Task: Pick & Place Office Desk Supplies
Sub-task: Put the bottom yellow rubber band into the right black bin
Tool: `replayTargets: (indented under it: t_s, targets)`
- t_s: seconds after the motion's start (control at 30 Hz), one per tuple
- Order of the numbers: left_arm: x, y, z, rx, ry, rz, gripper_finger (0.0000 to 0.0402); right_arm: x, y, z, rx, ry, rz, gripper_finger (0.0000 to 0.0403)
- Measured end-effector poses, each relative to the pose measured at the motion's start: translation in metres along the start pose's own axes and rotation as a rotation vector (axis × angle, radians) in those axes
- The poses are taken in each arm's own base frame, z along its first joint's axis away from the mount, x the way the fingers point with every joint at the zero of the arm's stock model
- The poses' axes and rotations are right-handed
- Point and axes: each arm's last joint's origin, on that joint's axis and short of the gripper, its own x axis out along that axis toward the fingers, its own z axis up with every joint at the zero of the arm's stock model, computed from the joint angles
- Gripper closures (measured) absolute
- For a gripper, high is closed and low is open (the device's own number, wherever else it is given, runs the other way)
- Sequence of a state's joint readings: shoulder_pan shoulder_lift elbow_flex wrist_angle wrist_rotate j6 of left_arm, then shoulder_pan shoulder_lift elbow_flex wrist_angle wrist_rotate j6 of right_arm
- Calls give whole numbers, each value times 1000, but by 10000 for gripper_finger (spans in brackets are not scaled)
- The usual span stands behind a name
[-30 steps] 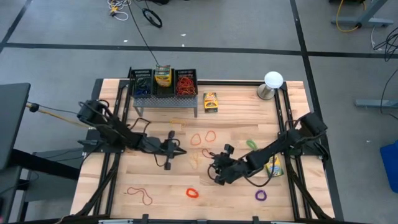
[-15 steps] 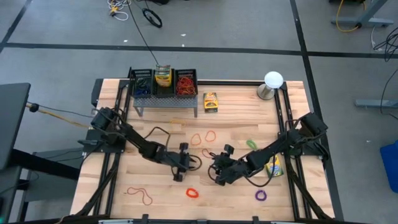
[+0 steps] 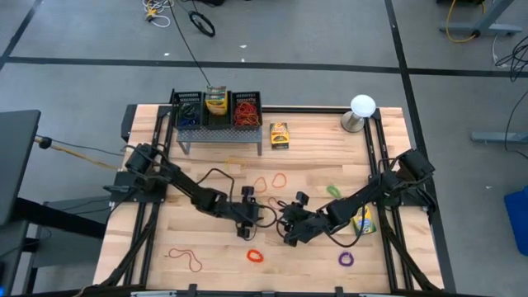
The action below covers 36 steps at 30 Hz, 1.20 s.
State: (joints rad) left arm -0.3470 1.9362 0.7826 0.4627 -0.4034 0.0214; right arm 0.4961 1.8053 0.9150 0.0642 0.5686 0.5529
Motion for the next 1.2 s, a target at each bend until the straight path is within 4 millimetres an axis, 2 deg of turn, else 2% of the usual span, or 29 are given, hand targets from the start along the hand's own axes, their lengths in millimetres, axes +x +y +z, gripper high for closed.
replayTargets:
  t_s: [0.13, 0.23, 0.33, 0.47, 0.63, 0.87, 1.0, 1.2]
  targets:
    - [1, -1, -3, -1, 24, -42, 225, 0, 1, 1, 6, -8, 5, 229]
    - [2, -1, -5, 1, 43, -57, 248, 0, 1, 1, 8, -11, 6, 229]
    - [1, -2, -6, 28, 57, -82, 297, 0, 1, 1, 9, -12, 7, 229]
    - [-8, 1, -3, 84, 87, -98, 382, 0, 1, 2, 12, -16, 9, 229]
    - [-39, 11, 13, 112, 112, -75, 396, 0, 1, 2, 12, -16, 10, 229]
    - [-95, 33, 47, 71, 13, 29, 397, 0, 1, 2, 15, -20, 12, 229]
    - [-118, 46, 60, 60, -63, 80, 398, 0, 1, 2, 16, -21, 13, 229]
    - [-144, 86, 84, -7, -144, 218, 398, 0, 2, 3, 21, -28, 17, 229]
